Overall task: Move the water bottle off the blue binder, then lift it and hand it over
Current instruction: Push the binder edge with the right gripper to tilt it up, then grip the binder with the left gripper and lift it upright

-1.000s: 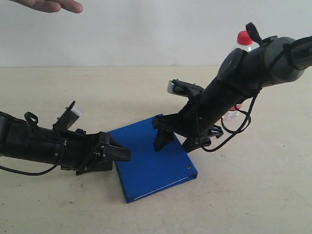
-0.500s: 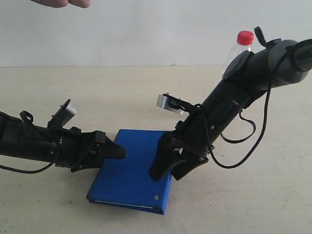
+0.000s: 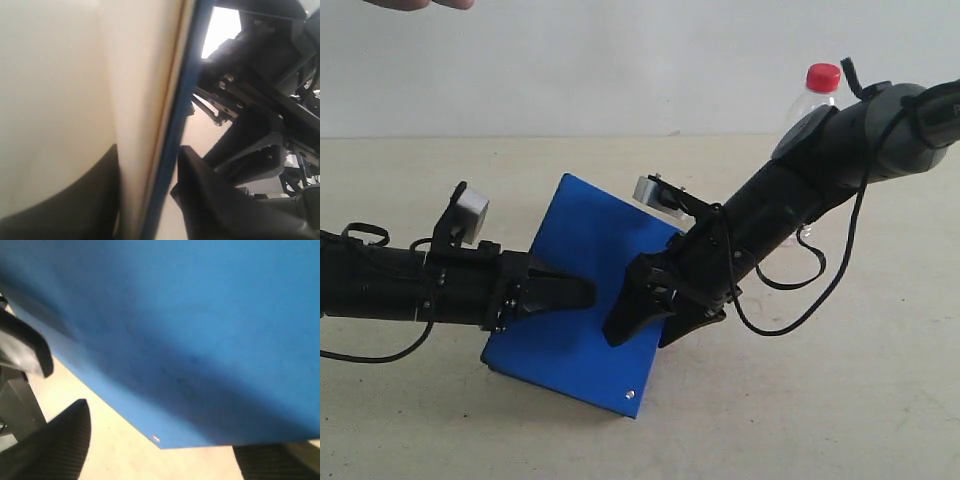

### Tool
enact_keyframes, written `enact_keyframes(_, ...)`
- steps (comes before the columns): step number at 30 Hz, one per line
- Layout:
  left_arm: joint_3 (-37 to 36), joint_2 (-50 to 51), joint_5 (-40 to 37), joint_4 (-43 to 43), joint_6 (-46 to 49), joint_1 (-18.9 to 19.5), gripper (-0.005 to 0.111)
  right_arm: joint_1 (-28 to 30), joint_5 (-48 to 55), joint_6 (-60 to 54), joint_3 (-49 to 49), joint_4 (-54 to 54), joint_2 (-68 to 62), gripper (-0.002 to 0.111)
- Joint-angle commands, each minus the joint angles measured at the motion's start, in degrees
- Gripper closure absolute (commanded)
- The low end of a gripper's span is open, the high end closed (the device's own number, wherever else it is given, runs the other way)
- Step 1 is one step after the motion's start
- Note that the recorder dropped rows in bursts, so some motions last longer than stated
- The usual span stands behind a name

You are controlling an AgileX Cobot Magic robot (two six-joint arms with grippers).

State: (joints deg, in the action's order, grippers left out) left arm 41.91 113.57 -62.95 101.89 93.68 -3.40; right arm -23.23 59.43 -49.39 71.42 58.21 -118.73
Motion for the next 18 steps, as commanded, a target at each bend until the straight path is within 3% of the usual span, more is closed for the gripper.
enact_keyframes(1, 0.1, -0.2, -7.0, -1.9, 1.7, -1.2, 0.102, -0.6, -0.9, -1.9, 0.7, 6.1, 0.5, 0.041)
enact_keyframes(6, 0.1, -0.2, -7.0, -1.9, 6.7, -1.2, 0.102, -0.6, 0.3, -3.7, 0.7, 5.8, 0.5, 0.041)
enact_keyframes(12, 0.1, -1.3, -7.0, -2.9, 6.2, -0.4, 0.102, -0.6, 1.9, -11.1, 0.7, 5.8, 0.5, 0.041)
enact_keyframes(18, 0.1, -6.5, -7.0, -5.4, 2.7, 6.7, 0.102, -0.6, 8.8, -15.8, 0.7, 4.4, 0.5, 0.041)
